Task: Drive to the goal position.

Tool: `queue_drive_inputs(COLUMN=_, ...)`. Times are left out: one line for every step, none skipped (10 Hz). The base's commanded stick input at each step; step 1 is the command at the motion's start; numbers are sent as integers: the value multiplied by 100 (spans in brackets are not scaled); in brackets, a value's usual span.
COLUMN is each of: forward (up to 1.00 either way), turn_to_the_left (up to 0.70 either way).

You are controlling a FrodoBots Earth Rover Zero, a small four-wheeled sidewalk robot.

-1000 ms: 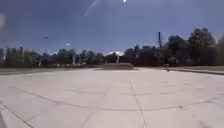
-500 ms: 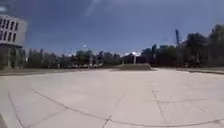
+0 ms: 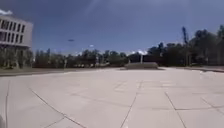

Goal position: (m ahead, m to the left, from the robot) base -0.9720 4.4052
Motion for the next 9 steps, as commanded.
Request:
queue_drive_inputs(forward=70, turn_to_the_left=0)
queue_drive_inputs(forward=70, turn_to_the_left=0)
queue_drive_inputs(forward=70, turn_to_the_left=0)
queue_drive_inputs(forward=70, turn_to_the_left=0)
queue_drive_inputs(forward=70, turn_to_the_left=0)
queue_drive_inputs(forward=70, turn_to_the_left=0)
queue_drive_inputs(forward=70, turn_to_the_left=0)
queue_drive_inputs(forward=70, turn_to_the_left=0)
queue_drive_inputs(forward=70, turn_to_the_left=0)
